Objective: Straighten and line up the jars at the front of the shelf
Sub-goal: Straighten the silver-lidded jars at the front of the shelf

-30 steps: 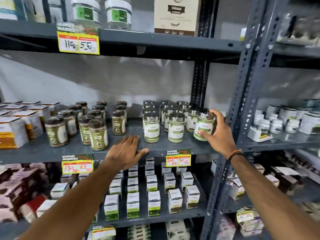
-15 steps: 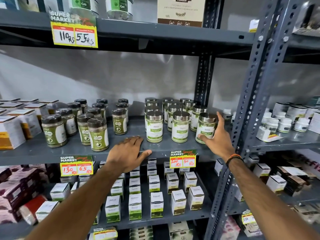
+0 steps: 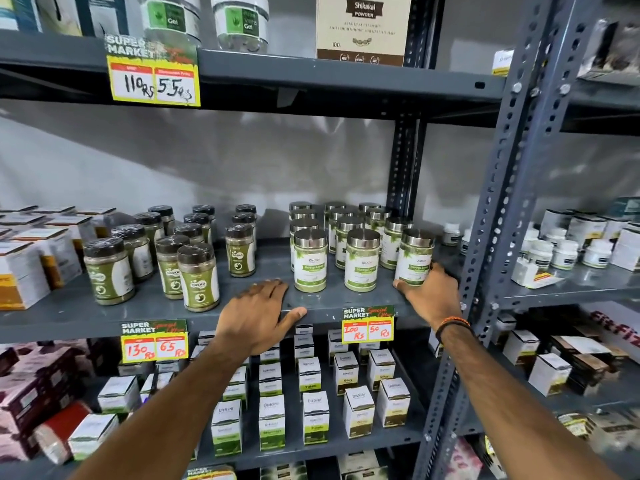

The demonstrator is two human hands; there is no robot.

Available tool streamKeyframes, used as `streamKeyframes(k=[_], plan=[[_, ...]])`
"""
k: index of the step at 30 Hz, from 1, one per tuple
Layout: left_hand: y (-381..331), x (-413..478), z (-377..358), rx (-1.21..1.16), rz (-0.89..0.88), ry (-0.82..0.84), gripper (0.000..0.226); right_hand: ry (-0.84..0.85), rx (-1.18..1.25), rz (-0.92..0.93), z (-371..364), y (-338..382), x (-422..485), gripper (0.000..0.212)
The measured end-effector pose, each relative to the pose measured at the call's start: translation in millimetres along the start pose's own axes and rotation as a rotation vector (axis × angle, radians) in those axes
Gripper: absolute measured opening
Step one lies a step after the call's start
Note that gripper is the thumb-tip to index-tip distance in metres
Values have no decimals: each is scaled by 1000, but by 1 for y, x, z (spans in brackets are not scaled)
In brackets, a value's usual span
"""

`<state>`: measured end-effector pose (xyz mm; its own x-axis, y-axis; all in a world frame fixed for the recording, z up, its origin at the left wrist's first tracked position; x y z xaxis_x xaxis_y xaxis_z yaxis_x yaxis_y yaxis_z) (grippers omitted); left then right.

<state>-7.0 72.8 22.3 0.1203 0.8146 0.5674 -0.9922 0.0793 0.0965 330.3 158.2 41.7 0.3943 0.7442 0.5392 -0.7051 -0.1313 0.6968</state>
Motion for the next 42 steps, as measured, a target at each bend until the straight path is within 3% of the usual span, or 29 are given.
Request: streamKeyframes(k=[6, 16, 30, 35, 38, 42], plan=[[1, 0, -3, -15, 12, 9, 91, 24, 24, -17, 1, 6, -4, 52], [0, -1, 0, -20, 17, 14, 91, 41, 50, -69, 3, 8, -5, 49], [-1, -2, 4, -22, 33, 29, 90, 27, 102, -76, 2, 5, -6, 52], [-7, -5, 18, -118, 47, 54, 88, -108, 149, -57, 26, 9, -24, 66], [-14, -2, 50, -143, -3, -35, 85, -175, 251, 83, 41, 30, -48, 62], [1, 9, 101, -77, -47, -158, 90, -110, 347, 319, 46, 94, -80, 54]])
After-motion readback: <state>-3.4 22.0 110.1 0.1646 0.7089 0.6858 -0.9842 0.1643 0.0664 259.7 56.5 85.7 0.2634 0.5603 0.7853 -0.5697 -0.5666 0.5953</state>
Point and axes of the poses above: each hand's wrist, its own x-axis towards the middle knuckle, its own z-axis out of the back of the hand, y = z × x, the point moved 7 cm from there along x, towards the middle knuckle, and after that the axes turned 12 degrees about -y, right-handed, at the moved point
